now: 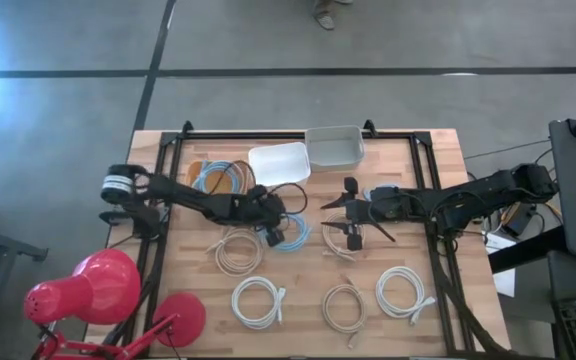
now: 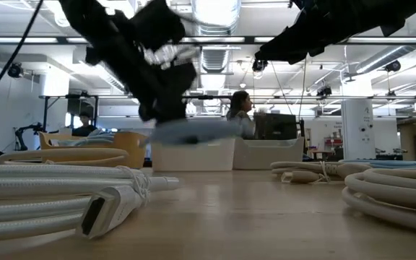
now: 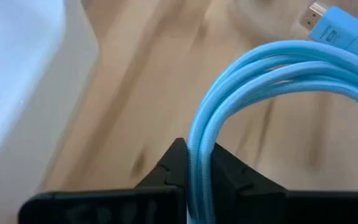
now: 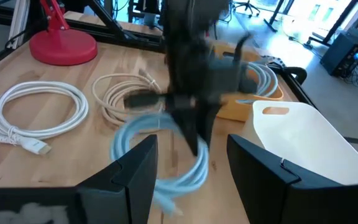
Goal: Sort HDMI cables
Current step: Put the left blue HDMI cable into the orange bin
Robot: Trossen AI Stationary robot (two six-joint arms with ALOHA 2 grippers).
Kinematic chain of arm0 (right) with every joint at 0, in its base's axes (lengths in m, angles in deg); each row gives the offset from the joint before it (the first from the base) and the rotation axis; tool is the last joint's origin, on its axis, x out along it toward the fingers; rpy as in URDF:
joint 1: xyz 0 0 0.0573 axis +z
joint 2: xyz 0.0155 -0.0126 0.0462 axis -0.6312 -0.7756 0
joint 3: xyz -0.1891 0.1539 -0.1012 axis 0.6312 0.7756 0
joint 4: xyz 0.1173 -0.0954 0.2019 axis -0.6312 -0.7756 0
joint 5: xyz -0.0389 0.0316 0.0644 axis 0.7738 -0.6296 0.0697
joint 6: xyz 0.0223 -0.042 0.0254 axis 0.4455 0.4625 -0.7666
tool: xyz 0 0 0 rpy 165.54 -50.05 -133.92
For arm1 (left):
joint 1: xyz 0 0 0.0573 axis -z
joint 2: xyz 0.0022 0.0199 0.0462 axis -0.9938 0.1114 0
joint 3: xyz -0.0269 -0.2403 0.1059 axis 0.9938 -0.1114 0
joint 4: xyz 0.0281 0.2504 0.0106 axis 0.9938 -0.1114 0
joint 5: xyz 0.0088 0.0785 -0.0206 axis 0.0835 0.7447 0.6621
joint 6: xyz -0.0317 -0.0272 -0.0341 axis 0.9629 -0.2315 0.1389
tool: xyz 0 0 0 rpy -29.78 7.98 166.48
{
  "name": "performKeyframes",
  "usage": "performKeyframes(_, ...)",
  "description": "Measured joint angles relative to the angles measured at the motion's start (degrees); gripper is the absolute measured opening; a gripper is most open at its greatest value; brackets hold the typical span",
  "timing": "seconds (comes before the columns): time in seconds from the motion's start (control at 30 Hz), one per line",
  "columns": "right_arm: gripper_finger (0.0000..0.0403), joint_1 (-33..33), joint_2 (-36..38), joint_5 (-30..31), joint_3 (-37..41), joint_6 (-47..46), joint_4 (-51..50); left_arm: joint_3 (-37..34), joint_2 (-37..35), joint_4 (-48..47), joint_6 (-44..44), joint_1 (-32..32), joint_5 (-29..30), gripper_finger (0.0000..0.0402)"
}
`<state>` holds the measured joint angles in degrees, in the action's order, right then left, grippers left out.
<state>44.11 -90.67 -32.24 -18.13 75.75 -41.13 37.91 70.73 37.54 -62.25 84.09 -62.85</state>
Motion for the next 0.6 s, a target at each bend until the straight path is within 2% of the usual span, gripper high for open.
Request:
performKeyframes(0.1, 0.0187, 0.0, 0.0, 0.0, 0.1, 0.0, 0.0, 0.3, -4.6, -2.2, -0.3, 0.1, 0.6, 0.0037)
performKeyframes(0.2, 0.0187, 0.0, 0.0, 0.0, 0.2, -0.3, 0.0, 0.5, -10.2, -6.4, -2.2, 0.3, 5.8, 0.0032)
performKeyframes(0.4, 0.0187, 0.0, 0.0, 0.0, 0.3, -1.0, 0.0, 0.1, -20.4, -23.0, -2.7, 0.4, 25.4, 0.0038)
performKeyframes(0.5, 0.0187, 0.0, 0.0, 0.0, 0.3, -1.8, 0.0, 0.1, -24.0, -32.1, 0.7, 0.3, 36.9, 0.0038)
performKeyframes(0.6, 0.0187, 0.0, 0.0, 0.0, 0.4, -2.0, 0.0, 0.0, -25.7, -40.8, 5.1, 0.0, 45.5, 0.0036)
